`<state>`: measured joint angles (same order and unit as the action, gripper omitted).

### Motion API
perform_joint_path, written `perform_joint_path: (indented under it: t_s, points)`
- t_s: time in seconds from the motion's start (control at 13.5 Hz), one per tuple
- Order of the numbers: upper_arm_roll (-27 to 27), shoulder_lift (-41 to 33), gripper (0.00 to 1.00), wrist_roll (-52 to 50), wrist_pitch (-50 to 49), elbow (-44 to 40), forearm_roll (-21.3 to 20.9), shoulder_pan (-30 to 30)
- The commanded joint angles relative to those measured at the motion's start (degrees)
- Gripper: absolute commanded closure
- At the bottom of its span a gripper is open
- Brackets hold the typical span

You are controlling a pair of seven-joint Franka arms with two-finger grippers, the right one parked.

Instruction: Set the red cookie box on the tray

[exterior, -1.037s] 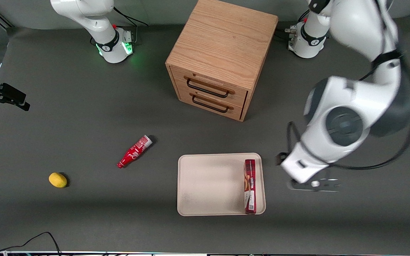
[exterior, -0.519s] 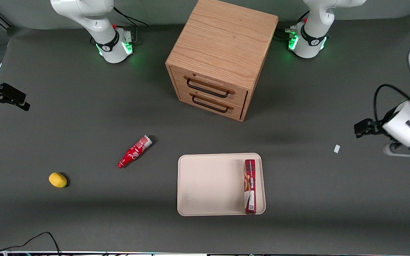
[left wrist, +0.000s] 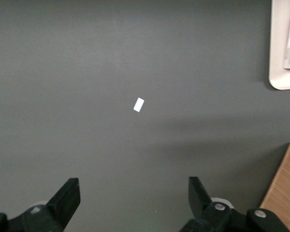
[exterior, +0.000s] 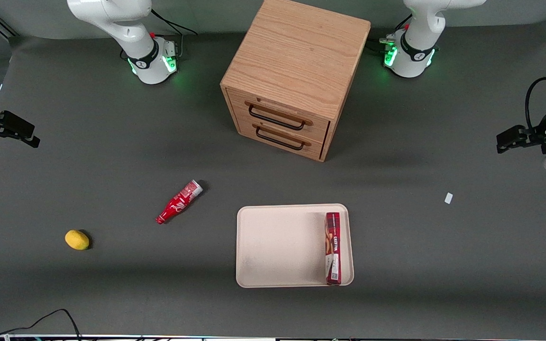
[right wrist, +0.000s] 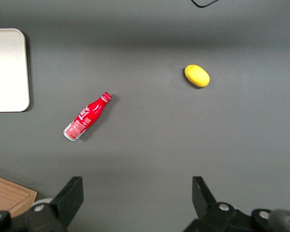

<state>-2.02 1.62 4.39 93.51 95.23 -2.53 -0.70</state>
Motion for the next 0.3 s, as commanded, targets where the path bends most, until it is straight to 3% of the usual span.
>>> perform_joint_path:
  t_s: [0.0,0.22]
  points:
    - [0.4,-3.7,0.0,-0.9,-2.9,2.1,2.9,0.3]
    - [0.8,-4.1,0.0,-3.2,-4.8,1.9,2.7,0.1]
